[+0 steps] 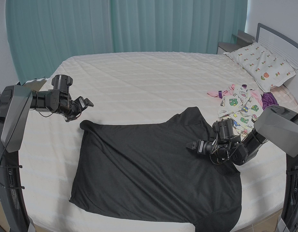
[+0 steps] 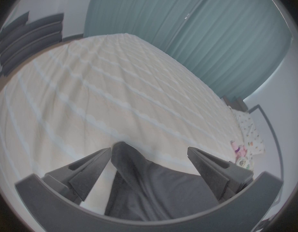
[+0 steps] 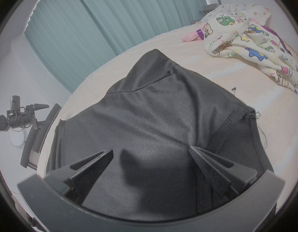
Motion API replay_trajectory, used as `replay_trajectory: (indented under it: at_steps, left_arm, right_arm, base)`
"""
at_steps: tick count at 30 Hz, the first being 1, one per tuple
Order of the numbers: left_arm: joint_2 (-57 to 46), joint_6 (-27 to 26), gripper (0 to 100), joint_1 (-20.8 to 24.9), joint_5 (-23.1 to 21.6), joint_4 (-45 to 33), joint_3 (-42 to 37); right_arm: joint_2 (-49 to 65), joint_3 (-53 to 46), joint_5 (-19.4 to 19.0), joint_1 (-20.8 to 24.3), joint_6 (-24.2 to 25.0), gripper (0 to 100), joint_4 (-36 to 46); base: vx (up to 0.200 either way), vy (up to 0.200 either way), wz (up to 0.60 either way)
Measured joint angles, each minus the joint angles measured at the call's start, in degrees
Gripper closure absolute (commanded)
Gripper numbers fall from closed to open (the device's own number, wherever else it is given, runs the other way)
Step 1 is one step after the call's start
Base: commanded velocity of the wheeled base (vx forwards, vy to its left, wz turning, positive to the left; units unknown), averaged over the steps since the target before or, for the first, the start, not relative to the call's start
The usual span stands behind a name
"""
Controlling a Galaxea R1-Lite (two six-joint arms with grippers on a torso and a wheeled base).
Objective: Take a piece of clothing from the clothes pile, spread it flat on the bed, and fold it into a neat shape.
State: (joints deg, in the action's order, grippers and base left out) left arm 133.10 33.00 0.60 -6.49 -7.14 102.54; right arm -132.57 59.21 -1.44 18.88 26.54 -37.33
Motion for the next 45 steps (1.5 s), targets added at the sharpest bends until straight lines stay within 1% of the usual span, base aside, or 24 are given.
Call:
replay_trajectory:
  at_steps: [3, 6, 8, 13, 17, 21, 27, 31, 39, 45]
  left_arm:
    - [0.0, -4.8, 0, -0.5, 1.6, -0.2, 0.2]
    - [0.0, -7.1, 0, -0.9, 3.6, -0.5, 0.7]
    - [-0.1, -6.4, 0, -1.0, 3.8, -0.8, 0.9]
    - [-1.1, -1.4, 0, -1.1, 3.4, -2.0, 0.0]
    - [-3.6, 0.6, 0, -1.1, 1.0, -2.7, -3.4]
    - [-7.3, 1.1, 0, -1.3, -2.2, -2.6, -9.0]
    - [-15.2, 3.0, 0, -1.6, -6.1, -1.6, -23.2]
    - [-20.8, 5.1, 0, -1.6, -8.0, 2.1, -33.2]
    - [-30.9, 9.4, 0, -0.2, -9.5, 14.5, -56.3]
    - [-36.6, 13.7, 0, 2.4, -8.4, 24.1, -70.5]
  right_arm:
    - [-1.1, 0.6, 0.2, -0.1, -0.1, 0, 0.0]
    - [-1.9, 0.9, 0.3, -0.2, 0.1, 0, -0.5]
    - [-1.9, 1.0, 0.3, -0.3, 0.9, 0, -1.0]
    - [-0.2, 0.3, -0.1, -0.3, 3.7, 0, -1.9]
    - [2.8, -0.9, -0.2, -0.3, 6.2, 0, -2.7]
    - [6.5, -3.0, -0.3, -0.5, 9.0, 0, -3.6]
    - [13.1, -9.4, -0.3, -0.6, 12.9, 0, -5.4]
    - [18.0, -15.2, -0.5, -0.8, 15.4, 0, -7.1]
    - [27.3, -29.6, -2.0, -1.9, 19.7, 0, -10.4]
    - [31.7, -39.7, -4.6, -4.3, 23.2, 0, -17.3]
  base:
    - [0.000, 0.000, 0.00]
    - [0.000, 0.000, 0.00]
    - [0.000, 0.000, 0.00]
    - [0.000, 0.000, 0.00]
    - [0.000, 0.000, 0.00]
    - [0.000, 0.000, 0.00]
    - [0.000, 0.000, 0.00]
    - [-0.150, 0.000, 0.00]
    - [-0.200, 0.000, 0.00]
    - [-0.200, 0.000, 0.00]
